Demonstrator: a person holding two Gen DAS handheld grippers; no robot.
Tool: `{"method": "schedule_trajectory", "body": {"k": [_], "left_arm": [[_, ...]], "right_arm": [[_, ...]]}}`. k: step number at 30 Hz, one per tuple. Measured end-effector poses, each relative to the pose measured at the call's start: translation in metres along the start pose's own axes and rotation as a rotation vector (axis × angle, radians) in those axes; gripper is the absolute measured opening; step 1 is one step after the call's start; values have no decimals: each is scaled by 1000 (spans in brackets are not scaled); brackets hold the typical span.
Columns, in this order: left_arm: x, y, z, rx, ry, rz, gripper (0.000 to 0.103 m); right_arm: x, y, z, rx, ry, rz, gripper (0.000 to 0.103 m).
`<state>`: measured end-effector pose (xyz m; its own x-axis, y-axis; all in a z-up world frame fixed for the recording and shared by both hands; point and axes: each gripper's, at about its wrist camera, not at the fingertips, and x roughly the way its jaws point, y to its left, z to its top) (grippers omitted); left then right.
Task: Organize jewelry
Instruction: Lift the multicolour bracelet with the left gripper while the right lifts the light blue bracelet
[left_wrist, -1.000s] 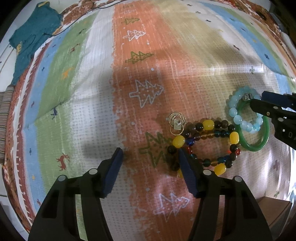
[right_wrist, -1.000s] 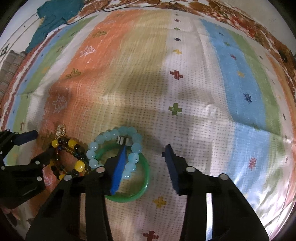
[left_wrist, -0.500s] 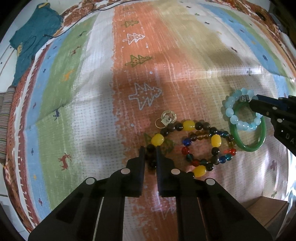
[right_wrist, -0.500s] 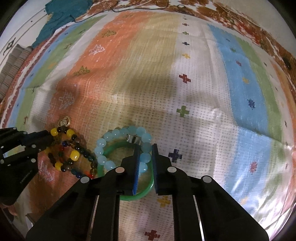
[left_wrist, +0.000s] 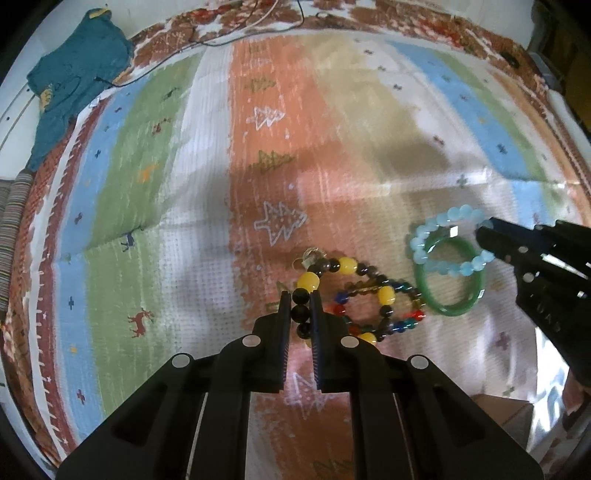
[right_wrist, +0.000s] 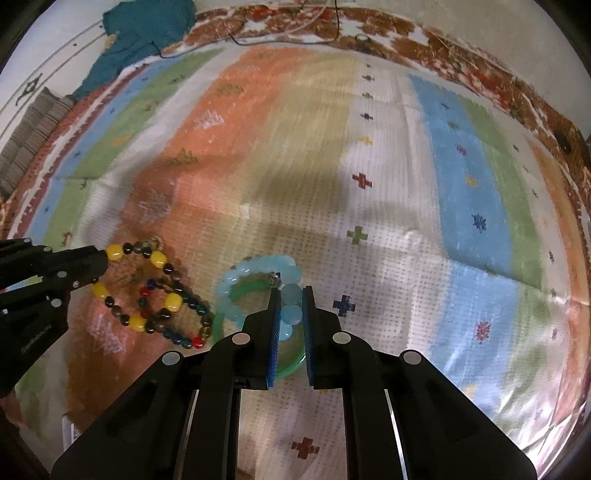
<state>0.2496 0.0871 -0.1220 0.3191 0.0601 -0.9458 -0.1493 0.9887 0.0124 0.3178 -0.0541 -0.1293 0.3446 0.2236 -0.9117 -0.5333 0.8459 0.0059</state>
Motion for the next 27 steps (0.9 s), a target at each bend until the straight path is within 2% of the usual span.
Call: {"method": "schedule_trajectory", "body": {"k": [15, 23, 27], "left_arm": [[-36, -10, 2, 22, -83, -46, 9], [-49, -14, -2, 29, -101, -37, 10], [-55, -14, -3, 25, -114, -41, 9]], "right_arm": [[-37, 4, -10, -14, -67, -9, 12], [-66, 2, -10, 0, -146, 4, 12], [-70, 0, -14, 3, -155, -5, 12]]}}
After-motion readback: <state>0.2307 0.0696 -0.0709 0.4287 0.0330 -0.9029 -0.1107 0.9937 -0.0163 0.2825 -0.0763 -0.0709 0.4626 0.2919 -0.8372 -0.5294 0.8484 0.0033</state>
